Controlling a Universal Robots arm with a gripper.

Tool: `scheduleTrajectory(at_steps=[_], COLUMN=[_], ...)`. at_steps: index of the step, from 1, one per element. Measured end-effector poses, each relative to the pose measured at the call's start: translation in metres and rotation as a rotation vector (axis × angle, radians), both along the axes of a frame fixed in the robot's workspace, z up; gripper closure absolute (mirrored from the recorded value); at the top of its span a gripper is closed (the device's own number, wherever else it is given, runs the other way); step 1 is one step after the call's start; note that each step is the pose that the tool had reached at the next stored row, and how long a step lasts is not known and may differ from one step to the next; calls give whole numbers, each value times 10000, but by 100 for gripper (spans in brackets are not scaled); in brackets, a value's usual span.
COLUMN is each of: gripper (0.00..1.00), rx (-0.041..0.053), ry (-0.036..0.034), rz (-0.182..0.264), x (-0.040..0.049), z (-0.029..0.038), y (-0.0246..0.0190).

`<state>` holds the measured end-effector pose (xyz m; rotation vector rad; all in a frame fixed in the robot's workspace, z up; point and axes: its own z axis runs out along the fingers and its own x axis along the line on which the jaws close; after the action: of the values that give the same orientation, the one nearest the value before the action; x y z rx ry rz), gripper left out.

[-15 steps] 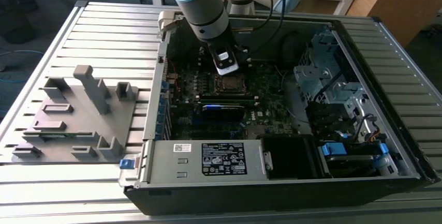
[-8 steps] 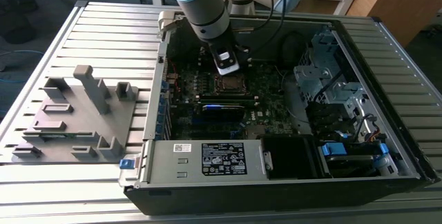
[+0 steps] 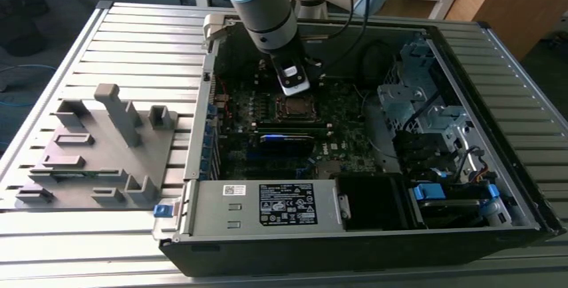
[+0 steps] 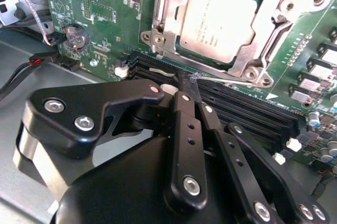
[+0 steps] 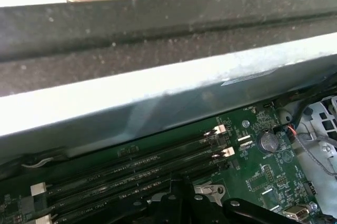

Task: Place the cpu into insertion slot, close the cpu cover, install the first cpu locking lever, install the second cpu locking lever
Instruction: 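Install the first cpu locking lever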

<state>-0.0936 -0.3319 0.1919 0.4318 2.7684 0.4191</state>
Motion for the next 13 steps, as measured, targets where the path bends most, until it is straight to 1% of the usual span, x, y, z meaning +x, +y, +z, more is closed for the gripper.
scheduleTrajectory(at_steps=[11,13], gripper=[89,89], rx=[-2,-2], ry=[1,0], rz=[0,0], x=[24,25], z=[-2,-11], y=[0,1])
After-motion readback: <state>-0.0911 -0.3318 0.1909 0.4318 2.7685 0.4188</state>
